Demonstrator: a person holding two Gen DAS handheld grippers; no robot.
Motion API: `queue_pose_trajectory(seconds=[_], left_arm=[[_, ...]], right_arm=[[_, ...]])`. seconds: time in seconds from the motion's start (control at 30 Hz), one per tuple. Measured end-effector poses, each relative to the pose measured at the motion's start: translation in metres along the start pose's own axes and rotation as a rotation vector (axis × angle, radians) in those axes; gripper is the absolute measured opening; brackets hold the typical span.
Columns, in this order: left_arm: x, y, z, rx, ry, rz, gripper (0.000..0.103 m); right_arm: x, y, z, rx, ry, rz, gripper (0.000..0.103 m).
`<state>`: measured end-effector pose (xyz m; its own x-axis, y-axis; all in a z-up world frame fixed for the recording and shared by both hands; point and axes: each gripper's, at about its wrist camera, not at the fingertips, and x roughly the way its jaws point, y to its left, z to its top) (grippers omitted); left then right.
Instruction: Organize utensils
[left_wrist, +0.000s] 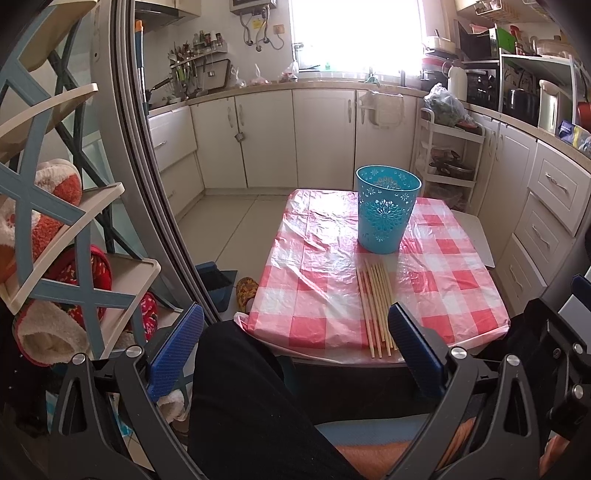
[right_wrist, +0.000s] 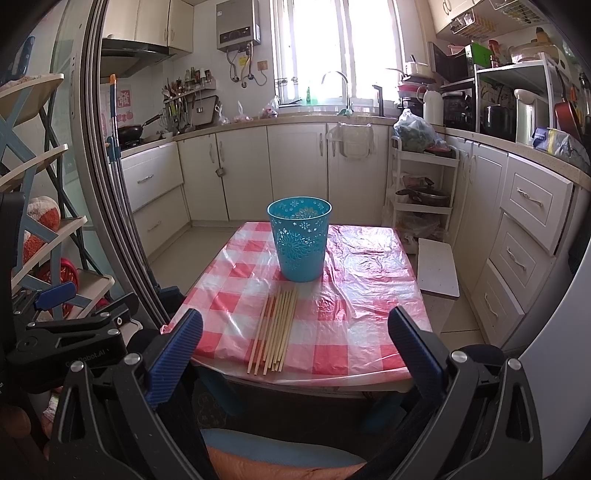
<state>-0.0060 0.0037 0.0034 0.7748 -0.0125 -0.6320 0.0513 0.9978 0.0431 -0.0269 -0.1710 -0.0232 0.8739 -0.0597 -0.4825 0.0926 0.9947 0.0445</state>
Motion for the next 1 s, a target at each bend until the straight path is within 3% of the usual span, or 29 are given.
queue_pose_trajectory(seconds=[0.13, 0.2, 0.27, 0.4, 0.57, 0.6, 0.77, 0.87, 1.0], left_arm=[[0.011, 0.001, -0.002, -0.056, 0.021, -0.064, 0.096], [0.023, 0.004, 0.000, -0.114, 0.100, -0.139, 0.096], [0.037, 0.004, -0.001, -0.118, 0.145, -0.160, 0.096], [0.073, 0.000, -0.012, -0.025, 0.136, -0.071, 0.095], [0.123, -0.002, -0.013, -0.012, 0.288, -0.082, 0.094], [0.130, -0.004, -0.011, -0.021, 0.257, -0.095, 0.094], [0.173, -0.018, -0.001, -0.025, 0.279, -0.100, 0.094], [0.194, -0.023, 0.002, -0.029, 0.303, -0.100, 0.094], [0.218, -0.028, 0.006, -0.023, 0.328, -0.098, 0.094]], right_arm=[[0.006, -0.001, 0.001, 0.009, 0.029, 0.001, 0.096], [0.016, -0.001, 0.002, 0.005, 0.081, -0.008, 0.096], [0.028, -0.002, 0.002, 0.002, 0.112, -0.022, 0.096], [0.067, -0.011, -0.007, -0.007, 0.211, -0.047, 0.096], [0.135, -0.025, -0.024, 0.010, 0.300, -0.034, 0.094], [0.149, -0.026, -0.026, 0.013, 0.313, -0.022, 0.086], [0.222, -0.027, -0.027, 0.024, 0.407, 0.029, 0.050], [0.258, -0.024, -0.026, 0.018, 0.428, 0.042, 0.038], [0.291, -0.033, -0.023, -0.027, 0.449, 0.017, 0.031]])
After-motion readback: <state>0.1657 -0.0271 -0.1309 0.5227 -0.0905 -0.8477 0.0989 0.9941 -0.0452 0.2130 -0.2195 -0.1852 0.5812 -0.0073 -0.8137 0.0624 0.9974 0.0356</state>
